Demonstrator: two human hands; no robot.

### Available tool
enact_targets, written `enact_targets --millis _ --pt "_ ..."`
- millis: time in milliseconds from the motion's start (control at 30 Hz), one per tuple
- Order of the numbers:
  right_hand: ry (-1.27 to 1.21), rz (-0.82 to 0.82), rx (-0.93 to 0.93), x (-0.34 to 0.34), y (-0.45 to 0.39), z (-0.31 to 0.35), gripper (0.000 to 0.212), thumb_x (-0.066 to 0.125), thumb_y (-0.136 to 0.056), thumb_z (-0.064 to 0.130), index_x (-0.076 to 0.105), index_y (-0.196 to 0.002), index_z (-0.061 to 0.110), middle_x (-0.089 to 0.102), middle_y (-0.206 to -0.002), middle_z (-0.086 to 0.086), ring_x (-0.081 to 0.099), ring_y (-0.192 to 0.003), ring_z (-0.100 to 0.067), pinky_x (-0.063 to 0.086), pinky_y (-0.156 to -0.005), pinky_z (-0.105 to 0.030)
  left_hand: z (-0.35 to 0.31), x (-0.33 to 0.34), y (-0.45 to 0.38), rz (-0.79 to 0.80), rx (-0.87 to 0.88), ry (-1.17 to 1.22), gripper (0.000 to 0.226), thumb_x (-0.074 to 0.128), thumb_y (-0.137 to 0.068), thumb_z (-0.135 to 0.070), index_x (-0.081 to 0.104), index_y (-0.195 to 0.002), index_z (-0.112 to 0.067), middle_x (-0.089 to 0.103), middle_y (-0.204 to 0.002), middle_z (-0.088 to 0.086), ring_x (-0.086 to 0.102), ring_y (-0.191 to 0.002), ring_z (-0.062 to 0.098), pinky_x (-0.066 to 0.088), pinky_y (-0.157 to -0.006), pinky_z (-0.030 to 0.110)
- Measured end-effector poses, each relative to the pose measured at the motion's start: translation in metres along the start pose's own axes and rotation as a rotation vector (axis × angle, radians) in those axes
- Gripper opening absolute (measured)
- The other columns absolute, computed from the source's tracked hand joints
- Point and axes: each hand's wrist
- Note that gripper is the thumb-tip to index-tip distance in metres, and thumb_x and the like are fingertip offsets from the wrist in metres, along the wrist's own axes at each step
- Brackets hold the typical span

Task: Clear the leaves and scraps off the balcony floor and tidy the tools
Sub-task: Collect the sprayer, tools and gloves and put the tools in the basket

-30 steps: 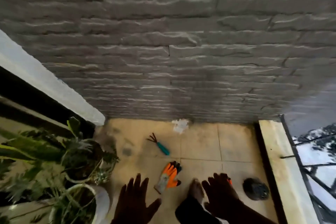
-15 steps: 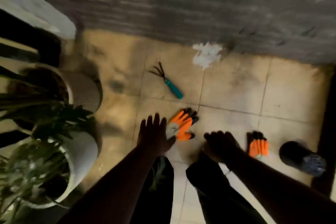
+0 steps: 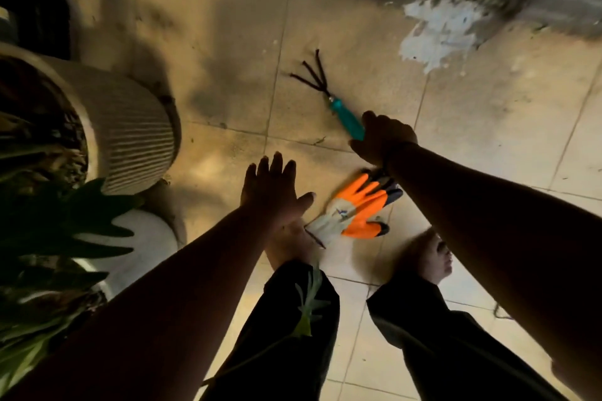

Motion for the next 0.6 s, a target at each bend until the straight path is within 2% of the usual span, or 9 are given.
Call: enact_targets --millis 100,233,300,367,467,500,533,567,600 --pt "-0.164 0.018 0.034 0.005 -0.016 0.008 0.061 0.061 -0.090 0.044 0.038 -0.138 0.014 0.057 -0.122 -0.014 0.057 -0.110 -0.035 0.046 -0.084 -0.041 0.003 0.003 -0.008 0.012 0.023 0.025 0.081 0.038 -0.093 -0.066 0.015 -0.155 -0.019 0.003 -0.164 0.012 0.006 -0.150 0.034 0.011 -0.121 0.048" --pt "-0.233 -0.033 0.060 0.010 -0.025 0.013 0.048 0.057 -0.092 0.028 0.042 -0.136 0.014 0.059 -0.120 -0.014 0.058 -0.109 -0.034 0.046 -0.082 -0.040 -0.001 0.003 -0.009 0.048 0.040 0.068 0.077 0.038 -0.096 -0.062 0.016 -0.155 -0.019 0.002 -0.164 0.011 0.006 -0.150 0.032 0.011 -0.121 0.047" --pt "-0.286 -0.060 0.066 0.011 -0.019 0.008 0.041 0.055 -0.093 0.028 0.048 -0.131 0.013 0.061 -0.117 -0.013 0.058 -0.106 -0.033 0.043 -0.078 -0.035 -0.008 0.002 -0.006 0.045 0.020 0.138 0.073 0.039 -0.097 -0.059 0.020 -0.155 -0.019 0.006 -0.164 0.010 0.010 -0.150 0.031 0.014 -0.120 0.046" --pt "-0.401 -0.159 0.070 0.001 0.004 0.005 0.035 0.055 -0.095 0.030 0.054 -0.125 0.013 0.063 -0.114 -0.014 0.059 -0.105 -0.032 0.042 -0.079 -0.032 -0.016 -0.001 0.001 0.046 -0.019 0.256 0.069 0.040 -0.097 -0.057 0.026 -0.153 -0.020 0.014 -0.163 0.009 0.017 -0.148 0.028 0.019 -0.118 0.043" --pt "-0.751 -0.153 0.125 0.015 0.047 0.002 0.018 0.059 -0.094 0.030 0.066 -0.101 0.015 0.069 -0.090 -0.013 0.066 -0.086 -0.028 0.048 -0.075 -0.034 -0.031 -0.010 0.014 0.021 -0.127 0.609 0.061 0.046 -0.098 -0.052 0.038 -0.149 -0.019 0.033 -0.156 0.007 0.034 -0.142 0.025 0.030 -0.113 0.038" --pt "-0.967 -0.159 0.158 0.029 0.059 -0.005 0.013 0.061 -0.093 0.030 0.067 -0.092 0.018 0.069 -0.079 -0.009 0.068 -0.075 -0.024 0.051 -0.073 -0.037 -0.036 -0.014 0.020 0.032 -0.185 0.738 0.056 0.047 -0.098 -0.050 0.045 -0.144 -0.017 0.041 -0.151 0.008 0.040 -0.137 0.026 0.034 -0.108 0.036" --pt "-1.142 -0.092 0.212 0.039 0.076 -0.011 0.015 0.064 -0.091 0.034 0.068 -0.087 0.019 0.068 -0.073 -0.003 0.068 -0.067 -0.017 0.054 -0.073 -0.040 -0.041 -0.020 0.027 0.015 -0.236 0.889 0.049 0.048 -0.098 -0.048 0.054 -0.135 -0.016 0.050 -0.143 0.010 0.047 -0.131 0.027 0.038 -0.102 0.035" --pt "-1.288 -0.093 0.294 0.039 0.094 -0.013 0.021 0.066 -0.090 0.041 0.069 -0.087 0.020 0.067 -0.073 0.003 0.066 -0.063 -0.011 0.056 -0.074 -0.043 -0.039 -0.022 0.031 0.016 -0.303 1.078 0.042 0.048 -0.099 -0.046 0.061 -0.123 -0.014 0.057 -0.134 0.012 0.052 -0.125 0.030 0.041 -0.096 0.036" --pt "-1.439 -0.042 0.359 0.070 0.103 -0.023 0.024 0.066 -0.089 0.044 0.070 -0.089 0.021 0.067 -0.074 0.006 0.065 -0.062 -0.008 0.057 -0.075 -0.045 -0.042 -0.030 0.038 0.012 -0.359 1.318 0.038 0.047 -0.100 -0.044 0.063 -0.118 -0.015 0.059 -0.128 0.012 0.054 -0.122 0.032 0.043 -0.094 0.039"
Point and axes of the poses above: each hand's wrist, its own y-axis away from the middle knuckle, its own x-axis out of the palm, z = x × y
